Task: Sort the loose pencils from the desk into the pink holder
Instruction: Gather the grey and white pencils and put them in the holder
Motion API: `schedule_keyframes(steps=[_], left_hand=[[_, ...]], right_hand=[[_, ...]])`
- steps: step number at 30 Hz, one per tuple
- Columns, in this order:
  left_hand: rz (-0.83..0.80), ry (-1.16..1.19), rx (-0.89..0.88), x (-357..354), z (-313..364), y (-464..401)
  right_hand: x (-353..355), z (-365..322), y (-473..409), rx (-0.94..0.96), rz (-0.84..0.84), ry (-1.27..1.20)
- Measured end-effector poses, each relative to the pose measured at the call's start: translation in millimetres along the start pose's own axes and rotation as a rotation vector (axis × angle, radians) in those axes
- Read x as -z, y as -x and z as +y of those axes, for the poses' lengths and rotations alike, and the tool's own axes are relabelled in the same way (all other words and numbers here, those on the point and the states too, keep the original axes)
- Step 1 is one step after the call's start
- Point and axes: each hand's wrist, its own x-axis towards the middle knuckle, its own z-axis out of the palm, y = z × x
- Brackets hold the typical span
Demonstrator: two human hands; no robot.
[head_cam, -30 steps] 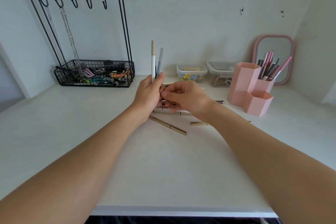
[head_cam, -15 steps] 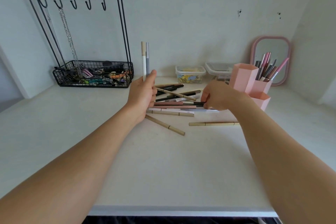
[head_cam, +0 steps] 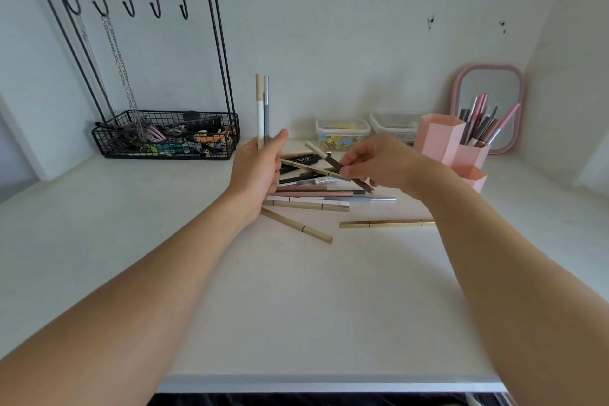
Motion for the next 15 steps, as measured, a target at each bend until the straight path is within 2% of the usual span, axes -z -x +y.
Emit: schedule_keyframes(steps=[4, 7, 12, 15], left_hand=[[-0.093, 0.003, -0.016, -2, 1, 4], [-0.156, -0.008, -0.019, -4, 2, 4], [-0.248, -0.102, -0.056, -7, -2, 8], [-0.294, -0.170, -0.077, -8, -1, 10]], right_hand=[[-14, -13, 3, 0.057, -0.029, -0.463], [-22, -18, 2, 0.074, -0.081, -0.687], [-29, -17, 3, 0.086, -0.157, -0.822], [-31, -17, 3, 0.105, -0.146, -0.812]])
